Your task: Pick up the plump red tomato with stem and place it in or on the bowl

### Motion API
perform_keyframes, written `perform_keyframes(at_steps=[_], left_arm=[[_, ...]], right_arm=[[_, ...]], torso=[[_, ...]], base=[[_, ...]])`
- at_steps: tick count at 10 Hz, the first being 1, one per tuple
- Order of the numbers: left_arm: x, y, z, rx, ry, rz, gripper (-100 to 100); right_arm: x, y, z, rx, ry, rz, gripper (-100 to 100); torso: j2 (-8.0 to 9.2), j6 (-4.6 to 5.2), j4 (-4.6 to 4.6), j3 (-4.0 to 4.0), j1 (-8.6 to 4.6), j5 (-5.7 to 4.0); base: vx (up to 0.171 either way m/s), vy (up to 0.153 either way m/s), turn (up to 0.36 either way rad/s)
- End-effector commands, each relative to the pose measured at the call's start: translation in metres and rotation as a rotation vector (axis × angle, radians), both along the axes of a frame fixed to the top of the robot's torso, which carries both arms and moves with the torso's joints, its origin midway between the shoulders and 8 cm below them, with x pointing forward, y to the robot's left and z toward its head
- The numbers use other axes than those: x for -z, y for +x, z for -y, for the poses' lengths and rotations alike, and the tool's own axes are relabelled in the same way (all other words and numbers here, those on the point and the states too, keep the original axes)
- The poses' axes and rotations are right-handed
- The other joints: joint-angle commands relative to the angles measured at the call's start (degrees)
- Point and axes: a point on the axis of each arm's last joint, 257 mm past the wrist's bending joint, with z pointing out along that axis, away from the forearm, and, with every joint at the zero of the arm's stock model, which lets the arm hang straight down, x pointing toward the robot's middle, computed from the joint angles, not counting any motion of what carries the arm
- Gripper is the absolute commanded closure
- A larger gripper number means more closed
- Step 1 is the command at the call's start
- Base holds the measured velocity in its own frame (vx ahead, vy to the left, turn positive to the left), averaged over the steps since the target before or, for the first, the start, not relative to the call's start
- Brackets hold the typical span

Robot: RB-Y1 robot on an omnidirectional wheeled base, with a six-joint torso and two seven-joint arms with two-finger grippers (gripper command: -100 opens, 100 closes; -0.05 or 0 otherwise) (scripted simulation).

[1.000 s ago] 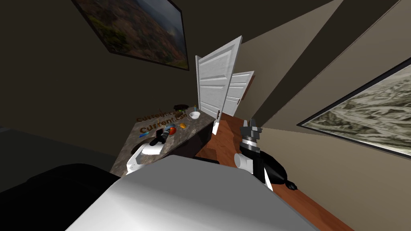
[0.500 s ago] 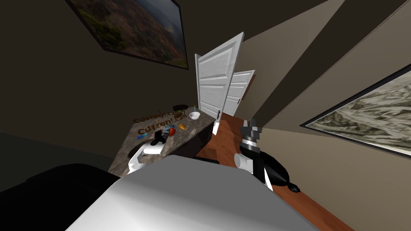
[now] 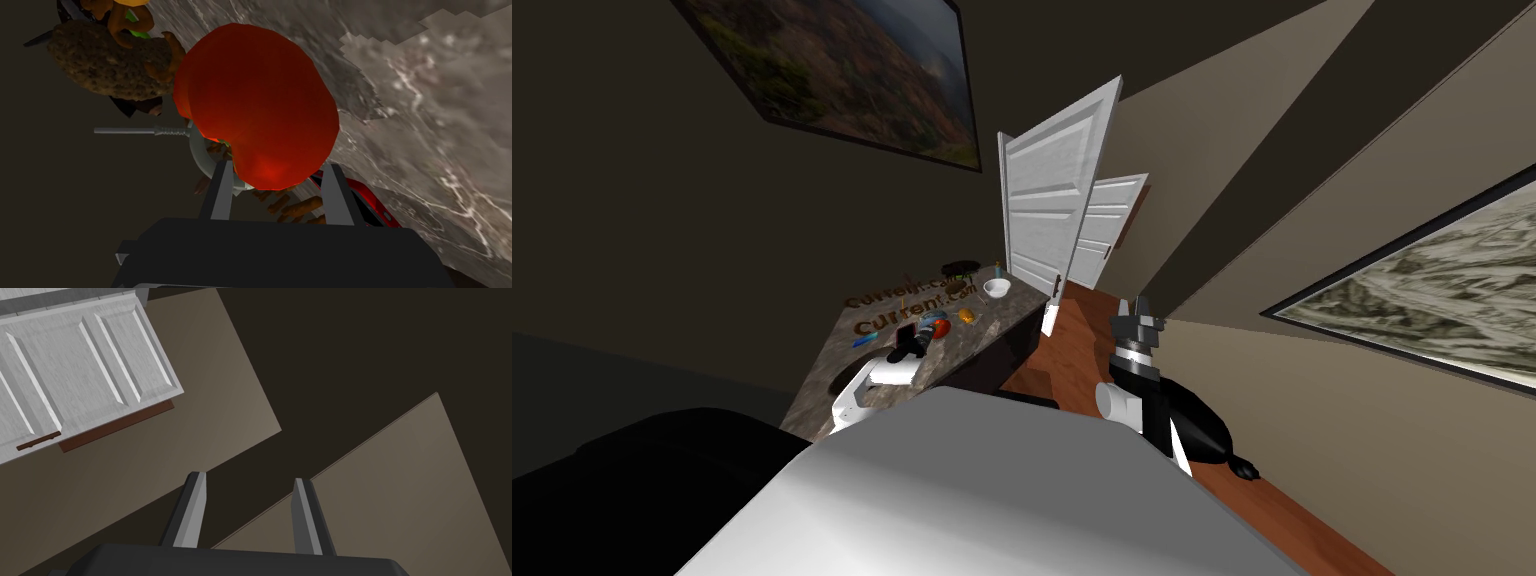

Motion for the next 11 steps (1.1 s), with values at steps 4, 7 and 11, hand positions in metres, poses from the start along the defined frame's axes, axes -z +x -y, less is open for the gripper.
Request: perform_keyframes(at_steps=[4,7,11], left_arm=[[-0.003,-0.002,0.001,0.001,0.001,0.000,0],[-0.029,0.031,0.016,0.031,-0.013,0.094,100],[-0.051,0.059,0.033,0.069,-0.029,0.189,100]], right_arm=[[0.000,0.000,0.000,0.000,0.000,0.000,0],[0.000,0.000,0.000,0.000,0.000,0.000,0],[0.000,0.000,0.000,0.000,0.000,0.000,0]], torso=[[0.11,-0.01,0.03,0.07,-0.07,-0.02],[0.65,-0.01,0.16,0.38,-0.01,-0.03],[0.96,-0.06,0.29,0.61,0.31,0.01]], base=[[-0.015,-0.009,0.005],[-0.172,0.022,-0.025],[-0.192,0.084,0.003]])
